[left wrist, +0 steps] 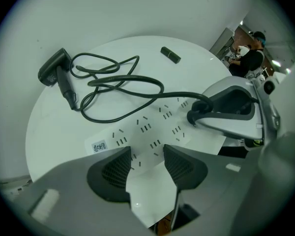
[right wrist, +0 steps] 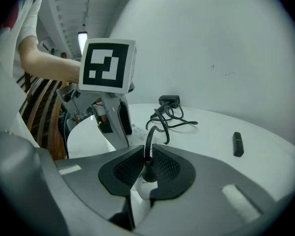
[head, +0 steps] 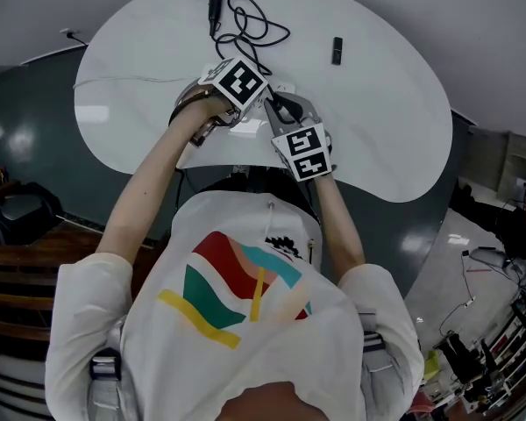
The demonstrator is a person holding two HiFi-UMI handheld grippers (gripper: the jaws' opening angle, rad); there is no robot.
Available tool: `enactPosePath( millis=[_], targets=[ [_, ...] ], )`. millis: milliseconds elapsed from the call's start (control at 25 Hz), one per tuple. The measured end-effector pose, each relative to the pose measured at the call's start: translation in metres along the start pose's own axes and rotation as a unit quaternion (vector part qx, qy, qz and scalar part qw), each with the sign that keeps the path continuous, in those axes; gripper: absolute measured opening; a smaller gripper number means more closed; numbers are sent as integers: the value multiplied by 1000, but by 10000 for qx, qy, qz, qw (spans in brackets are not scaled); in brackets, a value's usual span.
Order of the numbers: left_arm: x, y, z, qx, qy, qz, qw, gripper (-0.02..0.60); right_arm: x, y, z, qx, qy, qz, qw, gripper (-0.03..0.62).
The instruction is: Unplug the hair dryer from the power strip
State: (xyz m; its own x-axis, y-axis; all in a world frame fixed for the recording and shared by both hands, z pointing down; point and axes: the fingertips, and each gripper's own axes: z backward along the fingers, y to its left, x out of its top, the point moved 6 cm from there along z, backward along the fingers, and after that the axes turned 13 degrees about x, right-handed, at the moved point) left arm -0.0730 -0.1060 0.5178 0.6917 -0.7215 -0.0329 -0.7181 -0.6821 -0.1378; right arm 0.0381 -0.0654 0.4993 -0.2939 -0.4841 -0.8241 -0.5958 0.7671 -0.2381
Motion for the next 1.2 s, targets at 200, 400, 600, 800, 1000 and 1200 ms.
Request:
enactPosePath(
  millis=[200, 400, 600, 800, 1000, 1200],
  targets=[
    [4, -3, -1, -2, 250, -152, 9996, 213, -2, -1, 4, -1, -115, -292, 9995, 64],
    [3, -3, -2, 4, 325, -240, 9992, 213, -3, 3, 3, -15, -23, -242, 9997, 63],
    [10, 4, -9, -248, -98, -15, 9996, 179, 51, 19, 8, 39, -1029, 221, 9944, 61],
    [-14, 4, 0, -17, -547, -39, 9985, 101, 39, 12, 5, 90, -541, 376, 9978, 67],
    [-9, 11, 0, -42, -733, -18, 9973, 101, 49, 7, 6, 78, -513, 590, 9969, 69],
    [-8, 11, 0, -71, -754, -93, 9971, 101, 53, 1, 9, -12, -497, 602, 9969, 69]
  ],
)
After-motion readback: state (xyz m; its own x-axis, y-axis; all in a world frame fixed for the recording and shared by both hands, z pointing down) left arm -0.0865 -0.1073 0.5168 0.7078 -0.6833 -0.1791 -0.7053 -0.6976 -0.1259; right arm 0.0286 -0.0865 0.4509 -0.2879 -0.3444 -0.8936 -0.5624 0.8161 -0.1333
